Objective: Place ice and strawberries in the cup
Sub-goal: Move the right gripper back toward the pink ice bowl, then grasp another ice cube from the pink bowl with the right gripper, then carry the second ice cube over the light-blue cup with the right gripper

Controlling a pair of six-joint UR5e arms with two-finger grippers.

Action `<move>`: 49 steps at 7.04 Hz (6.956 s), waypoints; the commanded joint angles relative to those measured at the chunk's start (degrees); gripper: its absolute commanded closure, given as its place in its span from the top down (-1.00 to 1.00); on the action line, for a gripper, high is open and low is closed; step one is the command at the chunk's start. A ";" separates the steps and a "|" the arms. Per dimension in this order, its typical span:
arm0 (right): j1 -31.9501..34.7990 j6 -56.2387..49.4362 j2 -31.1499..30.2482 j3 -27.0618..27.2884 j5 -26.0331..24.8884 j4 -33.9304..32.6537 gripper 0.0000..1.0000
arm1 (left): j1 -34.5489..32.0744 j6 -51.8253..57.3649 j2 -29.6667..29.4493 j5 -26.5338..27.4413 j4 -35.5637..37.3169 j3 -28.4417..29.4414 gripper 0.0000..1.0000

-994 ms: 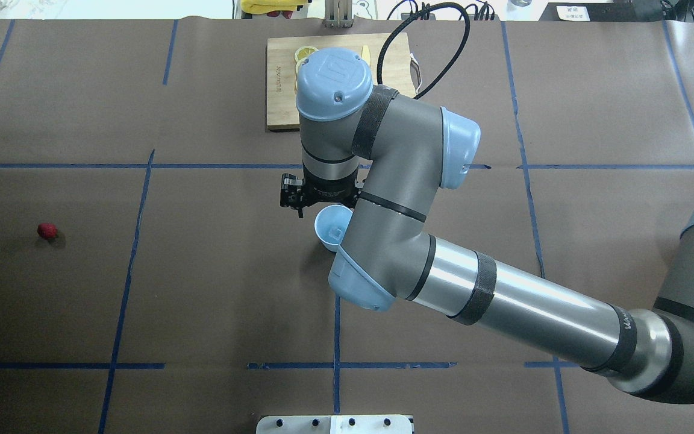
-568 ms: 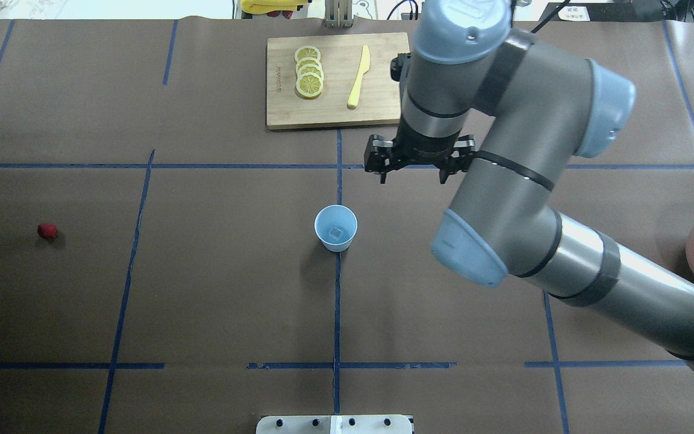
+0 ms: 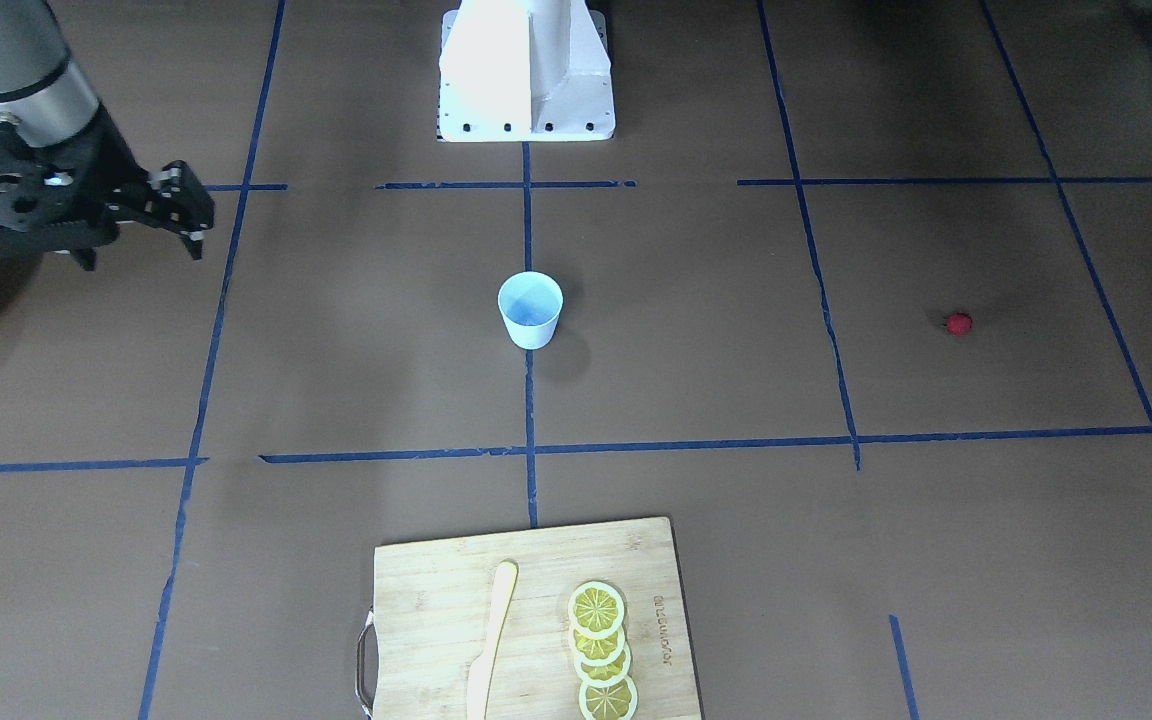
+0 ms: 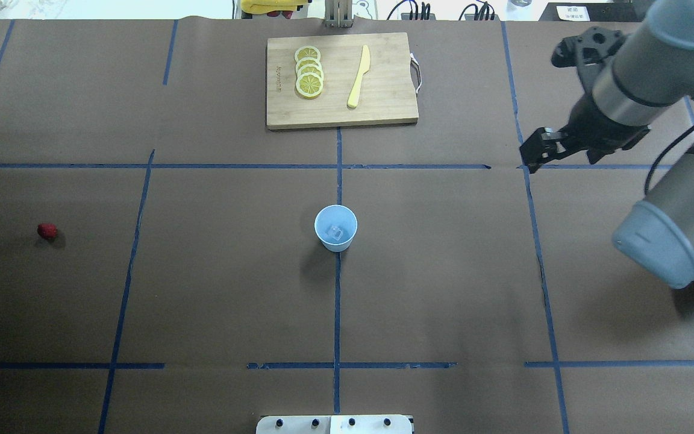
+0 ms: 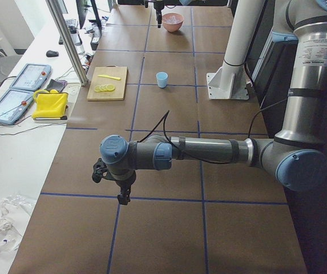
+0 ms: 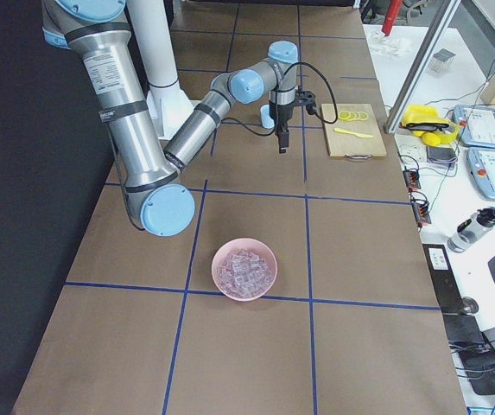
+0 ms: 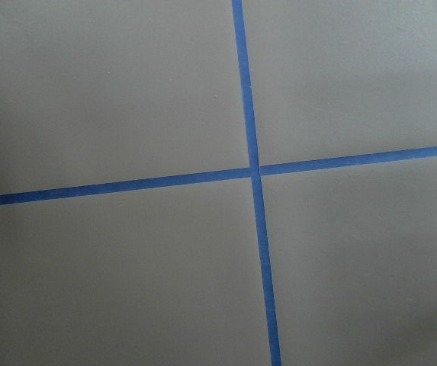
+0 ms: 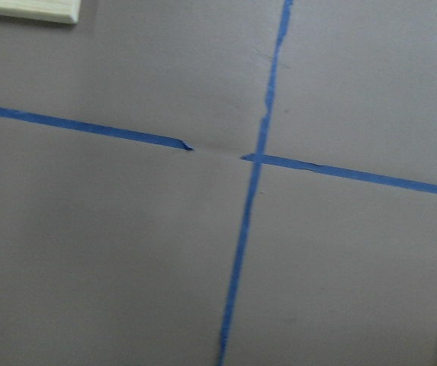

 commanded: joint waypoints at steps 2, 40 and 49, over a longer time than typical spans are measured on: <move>13.59 -26.52 -13.99 0.47 4.84 0.00 0.97 | 0.09 -3.12 -0.03 0.00 -1.99 -0.30 1.00; 15.37 -35.73 -13.39 -9.11 8.84 6.80 -1.00 | 0.62 -4.80 -1.00 -0.09 -2.00 -0.48 1.00; -18.61 31.82 33.83 -27.26 0.04 3.34 -1.00 | 2.02 -4.97 -1.00 0.26 -1.92 -0.13 1.00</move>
